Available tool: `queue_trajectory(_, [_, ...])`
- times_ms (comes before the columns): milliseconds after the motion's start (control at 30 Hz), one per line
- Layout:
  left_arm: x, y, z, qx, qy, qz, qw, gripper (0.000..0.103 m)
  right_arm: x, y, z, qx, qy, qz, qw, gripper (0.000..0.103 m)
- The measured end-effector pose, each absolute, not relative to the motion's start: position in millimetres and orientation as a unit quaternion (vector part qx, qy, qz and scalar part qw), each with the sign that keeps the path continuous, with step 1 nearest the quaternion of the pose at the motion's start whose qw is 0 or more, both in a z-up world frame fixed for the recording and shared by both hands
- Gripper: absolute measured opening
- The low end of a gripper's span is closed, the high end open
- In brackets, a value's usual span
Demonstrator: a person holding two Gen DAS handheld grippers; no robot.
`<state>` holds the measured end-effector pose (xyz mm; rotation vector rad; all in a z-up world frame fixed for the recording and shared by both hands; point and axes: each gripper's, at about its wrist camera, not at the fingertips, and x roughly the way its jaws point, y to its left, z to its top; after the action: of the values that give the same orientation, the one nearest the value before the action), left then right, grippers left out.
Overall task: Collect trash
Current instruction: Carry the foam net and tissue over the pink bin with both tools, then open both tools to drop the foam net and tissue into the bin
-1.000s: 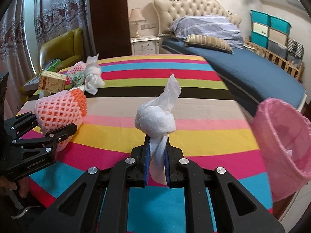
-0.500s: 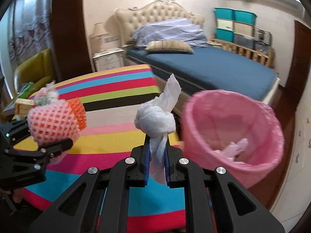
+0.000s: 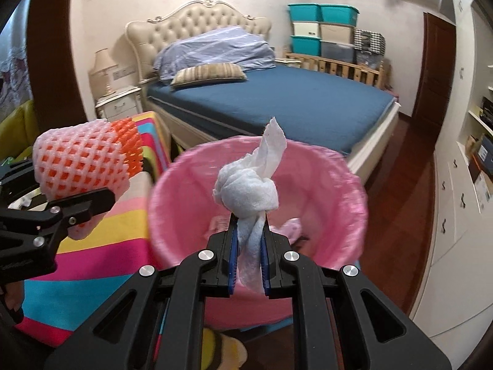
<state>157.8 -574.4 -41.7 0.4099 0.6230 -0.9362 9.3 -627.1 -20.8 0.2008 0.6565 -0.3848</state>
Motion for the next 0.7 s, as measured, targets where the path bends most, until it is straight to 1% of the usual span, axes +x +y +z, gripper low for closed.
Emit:
queue_trajectory(167, [176.9,-611.4,-45.8,0.180,0.301,-0.448,0.822,0.057,12.2,-649.6,-25.3,0.103,0.321,-0.186,0.923,0.014])
queue_trajectory(300, [188.3,-638.1,-48.8,0.176,0.305,-0.459,0.816,0.067,18.7,-660.1,-32.7,0.111,0.325,-0.176,0.923,0.017])
queue_trajectory(333, [190.0,-641.4,-49.4,0.177,0.303,-0.452,0.820,0.072,20.0,-661.1,-34.6,0.110,0.328,-0.177,0.921,0.020])
queue_trajectory(367, [192.0,-641.4,-49.8,0.174,0.302,-0.449,0.823,0.075,20.9,-662.6,-37.0,0.108,0.333,-0.181,0.919,0.033])
queue_trajectory(400, [193.4,-638.2,-50.0,0.169,0.300,-0.445,0.827,0.082,19.9,-664.0,-37.4,0.108,0.333,-0.186,0.918,0.043])
queue_trajectory(433, [194.0,-634.1,-49.7,0.166,0.296,-0.437,0.833,0.087,18.1,-664.9,-36.8,0.108,0.327,-0.188,0.920,0.064])
queue_trajectory(467, [194.3,-628.4,-50.9,0.166,0.290,-0.428,0.840,0.090,14.3,-663.4,-35.6,0.105,0.317,-0.188,0.924,0.068])
queue_trajectory(500, [193.1,-621.2,-51.5,0.168,0.287,-0.423,0.843,0.092,14.1,-663.2,-35.3,0.103,0.316,-0.187,0.924,0.068])
queue_trajectory(567, [191.0,-603.7,-53.4,0.175,0.281,-0.415,0.847,0.093,8.8,-658.2,-34.2,0.101,0.313,-0.195,0.924,0.068])
queue_trajectory(633, [188.4,-581.8,-55.8,0.180,0.278,-0.404,0.852,0.098,2.3,-652.8,-30.9,0.101,0.309,-0.199,0.924,0.068])
queue_trajectory(700, [183.7,-567.2,-57.0,0.180,0.273,-0.397,0.858,0.098,-3.3,-646.8,-28.2,0.102,0.303,-0.200,0.926,0.068])
